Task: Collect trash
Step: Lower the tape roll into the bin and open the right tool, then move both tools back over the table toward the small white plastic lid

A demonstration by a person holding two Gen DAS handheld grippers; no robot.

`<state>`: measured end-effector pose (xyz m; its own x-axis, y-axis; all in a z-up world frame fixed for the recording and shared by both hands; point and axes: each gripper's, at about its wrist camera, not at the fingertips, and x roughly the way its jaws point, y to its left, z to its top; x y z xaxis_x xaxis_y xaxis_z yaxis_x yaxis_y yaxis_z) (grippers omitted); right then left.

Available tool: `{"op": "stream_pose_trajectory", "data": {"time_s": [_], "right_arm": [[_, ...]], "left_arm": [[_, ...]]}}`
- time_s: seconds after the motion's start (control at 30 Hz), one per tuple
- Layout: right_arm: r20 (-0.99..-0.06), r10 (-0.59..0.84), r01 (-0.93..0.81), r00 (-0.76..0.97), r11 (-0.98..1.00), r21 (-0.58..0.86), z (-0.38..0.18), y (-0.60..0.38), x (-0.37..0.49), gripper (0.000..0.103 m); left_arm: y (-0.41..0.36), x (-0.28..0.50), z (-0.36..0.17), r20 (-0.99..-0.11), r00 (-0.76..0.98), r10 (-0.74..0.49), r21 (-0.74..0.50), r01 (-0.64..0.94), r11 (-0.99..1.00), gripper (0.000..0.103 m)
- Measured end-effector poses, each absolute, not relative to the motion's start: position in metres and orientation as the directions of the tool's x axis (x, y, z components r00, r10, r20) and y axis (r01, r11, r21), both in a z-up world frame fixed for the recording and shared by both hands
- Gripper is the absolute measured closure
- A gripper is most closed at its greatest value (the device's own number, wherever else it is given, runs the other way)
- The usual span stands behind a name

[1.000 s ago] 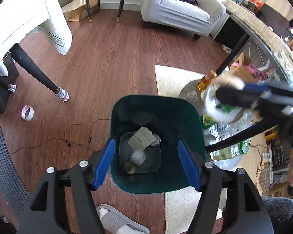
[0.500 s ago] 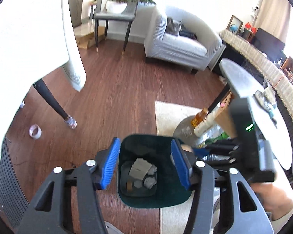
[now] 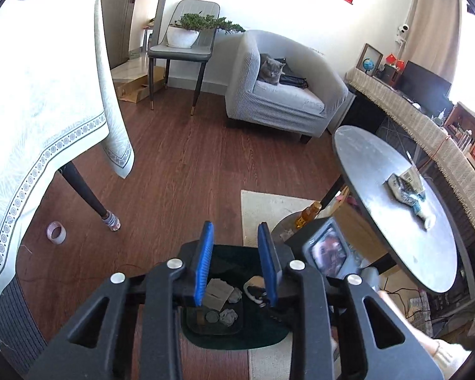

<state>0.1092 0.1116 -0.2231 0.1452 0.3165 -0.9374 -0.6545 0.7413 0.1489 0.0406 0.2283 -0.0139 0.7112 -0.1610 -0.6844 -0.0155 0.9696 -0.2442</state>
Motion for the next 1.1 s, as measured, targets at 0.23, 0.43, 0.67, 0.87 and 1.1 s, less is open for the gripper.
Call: {"op": "stream_pose_trajectory", "data": {"time_s": [0.23, 0.43, 0.67, 0.87, 1.1], "right_arm": [[-0.95, 0.29, -0.658, 0.111, 0.738, 0.148, -0.245, 0.112, 0.108, 0.066], [-0.954, 0.274, -0.659, 0.122, 0.741, 0.129, -0.242, 0.107, 0.105, 0.043], [-0.947, 0.292, -0.681, 0.135, 0.721, 0.126, -0.229, 0.099, 0.099, 0.04], [-0.927, 0.34, -0.708, 0.16, 0.694, 0.132, -0.204, 0.097, 0.088, 0.04], [-0.866, 0.453, -0.743, 0.212, 0.65, 0.158, -0.154, 0.088, 0.074, 0.04]], "left_arm": [[0.221, 0.034, 0.01, -0.639, 0.75, -0.173, -0.251, 0.009, 0.968, 0.076], [0.22, 0.034, 0.019, -0.613, 0.77, -0.177, -0.274, 0.003, 0.962, 0.076], [0.212, 0.035, 0.027, -0.596, 0.785, -0.17, -0.27, 0.003, 0.963, 0.076], [0.202, 0.035, 0.036, -0.574, 0.801, -0.17, -0.27, 0.011, 0.963, 0.076], [0.196, 0.037, 0.04, -0.56, 0.813, -0.161, -0.269, 0.005, 0.963, 0.076]]}}
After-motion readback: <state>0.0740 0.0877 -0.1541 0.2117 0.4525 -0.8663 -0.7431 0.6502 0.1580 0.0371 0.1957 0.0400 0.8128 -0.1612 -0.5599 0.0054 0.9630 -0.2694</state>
